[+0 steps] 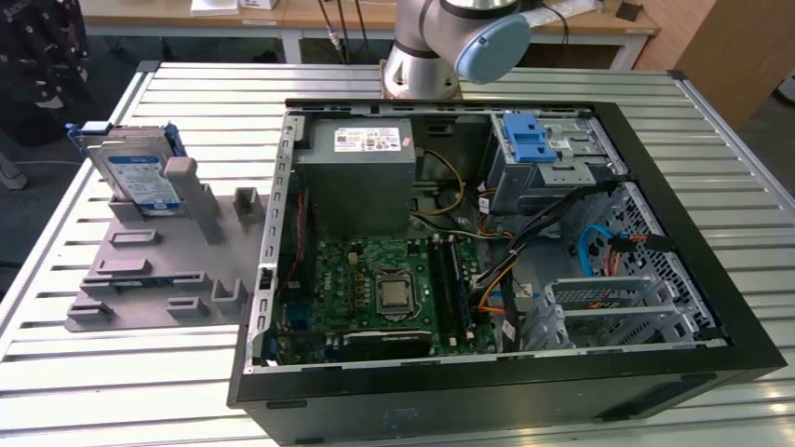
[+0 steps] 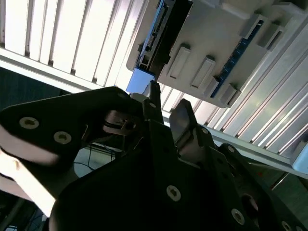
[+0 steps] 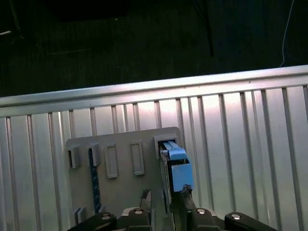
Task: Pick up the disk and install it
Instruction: 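Pick up the disk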
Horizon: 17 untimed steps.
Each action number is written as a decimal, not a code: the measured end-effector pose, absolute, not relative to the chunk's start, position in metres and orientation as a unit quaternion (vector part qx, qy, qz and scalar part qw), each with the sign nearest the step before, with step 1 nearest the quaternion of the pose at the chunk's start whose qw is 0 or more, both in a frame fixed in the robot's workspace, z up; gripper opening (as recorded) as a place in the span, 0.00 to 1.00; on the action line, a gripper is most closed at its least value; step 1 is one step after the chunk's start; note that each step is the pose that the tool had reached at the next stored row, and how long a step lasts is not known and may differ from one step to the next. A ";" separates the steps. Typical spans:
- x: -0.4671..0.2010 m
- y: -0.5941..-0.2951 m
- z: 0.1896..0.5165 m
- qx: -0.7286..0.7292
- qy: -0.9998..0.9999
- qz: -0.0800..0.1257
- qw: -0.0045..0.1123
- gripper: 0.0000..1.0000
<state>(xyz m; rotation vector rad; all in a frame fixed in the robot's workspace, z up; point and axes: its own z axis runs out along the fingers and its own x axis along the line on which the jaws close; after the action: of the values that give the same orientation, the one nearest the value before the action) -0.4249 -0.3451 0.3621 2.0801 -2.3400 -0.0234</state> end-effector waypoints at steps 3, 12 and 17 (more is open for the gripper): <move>-0.426 -0.344 0.359 0.667 -0.745 -0.007 0.005 0.41; -0.429 -0.341 0.347 0.691 -0.723 -0.007 0.005 0.65; -0.433 -0.339 0.340 0.694 -0.720 -0.003 0.004 0.65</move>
<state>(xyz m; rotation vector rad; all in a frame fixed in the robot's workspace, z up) -0.4331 -0.3391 0.3404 2.1761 -2.2559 -0.0103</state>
